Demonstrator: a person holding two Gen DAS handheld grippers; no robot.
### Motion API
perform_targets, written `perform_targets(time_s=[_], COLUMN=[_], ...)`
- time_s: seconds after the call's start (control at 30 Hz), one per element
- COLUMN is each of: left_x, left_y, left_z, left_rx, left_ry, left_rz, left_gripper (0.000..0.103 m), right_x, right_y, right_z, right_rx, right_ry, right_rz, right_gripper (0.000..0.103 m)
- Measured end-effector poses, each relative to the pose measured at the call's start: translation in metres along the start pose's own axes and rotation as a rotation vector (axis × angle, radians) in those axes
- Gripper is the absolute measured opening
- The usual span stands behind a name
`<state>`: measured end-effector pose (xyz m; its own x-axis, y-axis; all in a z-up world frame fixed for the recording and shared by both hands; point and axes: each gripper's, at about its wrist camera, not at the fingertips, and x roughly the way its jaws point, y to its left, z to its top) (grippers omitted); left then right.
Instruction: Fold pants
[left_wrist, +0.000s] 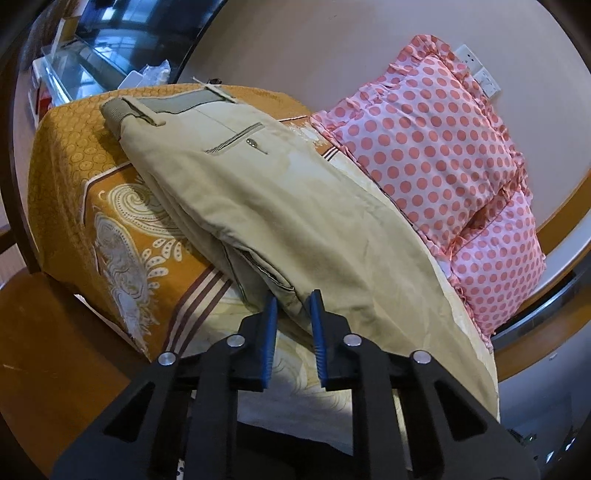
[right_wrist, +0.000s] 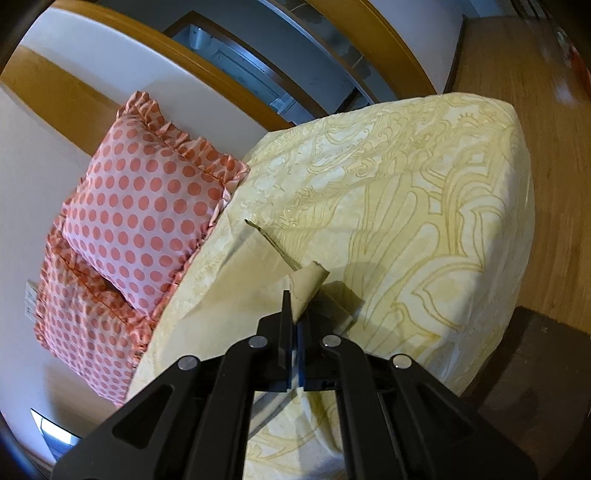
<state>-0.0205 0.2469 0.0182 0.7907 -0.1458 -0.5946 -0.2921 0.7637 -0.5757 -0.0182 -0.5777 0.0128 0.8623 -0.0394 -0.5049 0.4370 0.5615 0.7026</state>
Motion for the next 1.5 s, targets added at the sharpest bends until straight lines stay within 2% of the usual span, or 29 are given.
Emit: perform_targets(time_s=[0.1,0.17,0.27,0.3,0.33,0.4,0.47,0.53,0.6,0.7,0.73,0.77,0.8,0.9,1.03,1.1,1.17,1.2,1.27,1.3,1.33,1.4,1.43,1.5], left_x=[-0.001,-0.002,-0.011,-0.019,-0.023,-0.038,-0.051,-0.054,-0.048,-0.023,-0.014,-0.001,0.006,0.028,0.038,0.040,0.041,0.043,0.043,0.044,0.044,0.044,0.044,0.044], left_y=[-0.003,-0.001,-0.001,-0.001,-0.002,-0.005,-0.017,-0.036,-0.056,-0.083,-0.087,-0.091,-0.092,-0.089,-0.087,-0.088,-0.088,-0.089,-0.091,-0.091,-0.091,-0.091,-0.091,-0.091], left_z=[-0.004,-0.008,-0.011,-0.012,-0.011,-0.006,-0.002,-0.003,-0.007,-0.015,-0.017,-0.019,-0.020,-0.023,-0.026,-0.027,-0.029,-0.030,-0.032,-0.033,-0.034,-0.035,-0.036,-0.037], left_rx=[0.049,0.055,0.090,0.107,0.114,0.138,0.168,0.210,0.270,0.354,0.365,0.374,0.376,0.367,0.368,0.380,0.396,0.410,0.427,0.438,0.443,0.451,0.454,0.463], left_ry=[-0.005,-0.002,-0.020,-0.038,-0.048,-0.087,-0.134,-0.162,-0.178,-0.133,-0.114,-0.083,-0.066,-0.016,-0.006,-0.009,-0.013,-0.017,-0.021,-0.023,-0.025,-0.032,-0.036,-0.043], left_rz=[0.028,0.035,0.060,0.085,0.091,0.112,0.123,0.095,0.073,0.036,0.035,0.038,0.040,0.062,0.078,0.089,0.100,0.107,0.108,0.107,0.106,0.097,0.088,0.075], left_gripper=[0.017,0.017,0.017,0.017,0.018,0.023,0.037,0.075,0.078,0.079,0.079,0.079,0.079,0.079,0.079,0.079,0.080,0.080,0.083,0.085,0.086,0.088,0.090,0.093], right_x=[0.004,0.004,-0.015,-0.024,-0.032,-0.032,-0.013,0.013,0.048,0.080,0.088,0.094,0.100,0.098,0.096,0.108,0.124,0.126,0.109,0.091,0.079,0.041,0.026,0.000], right_y=[0.014,0.021,0.019,0.020,0.022,0.034,0.051,0.066,0.079,0.084,0.082,0.081,0.080,0.086,0.093,0.094,0.089,0.086,0.081,0.076,0.074,0.064,0.057,0.039], right_z=[0.002,0.002,0.005,0.008,0.012,0.026,0.041,0.049,0.057,0.065,0.065,0.065,0.063,0.060,0.073,0.075,0.069,0.066,0.065,0.065,0.064,0.054,0.048,0.030], right_rx=[-0.097,-0.167,-0.168,-0.173,-0.185,-0.245,-0.306,-0.363,-0.411,-0.437,-0.434,-0.433,-0.433,-0.461,-0.441,-0.440,-0.459,-0.461,-0.417,-0.376,-0.358,-0.315,-0.291,-0.226], right_ry=[-0.008,0.025,-0.008,-0.049,-0.090,-0.110,-0.059,0.009,0.081,0.129,0.154,0.180,0.208,0.189,0.113,0.123,0.171,0.183,0.145,0.100,0.071,0.007,-0.004,-0.010], right_rz=[-0.051,-0.107,-0.132,-0.159,-0.167,-0.157,-0.106,-0.103,-0.115,-0.150,-0.155,-0.154,-0.146,-0.116,-0.107,-0.158,-0.222,-0.241,-0.243,-0.211,-0.204,-0.204,-0.199,-0.183], right_gripper=[0.002,0.003,0.031,0.054,0.062,0.061,0.059,0.055,0.053,0.052,0.046,0.034,0.000,0.000,0.000,0.000,0.000,0.004,0.022,0.045,0.054,0.049,0.042,0.036])
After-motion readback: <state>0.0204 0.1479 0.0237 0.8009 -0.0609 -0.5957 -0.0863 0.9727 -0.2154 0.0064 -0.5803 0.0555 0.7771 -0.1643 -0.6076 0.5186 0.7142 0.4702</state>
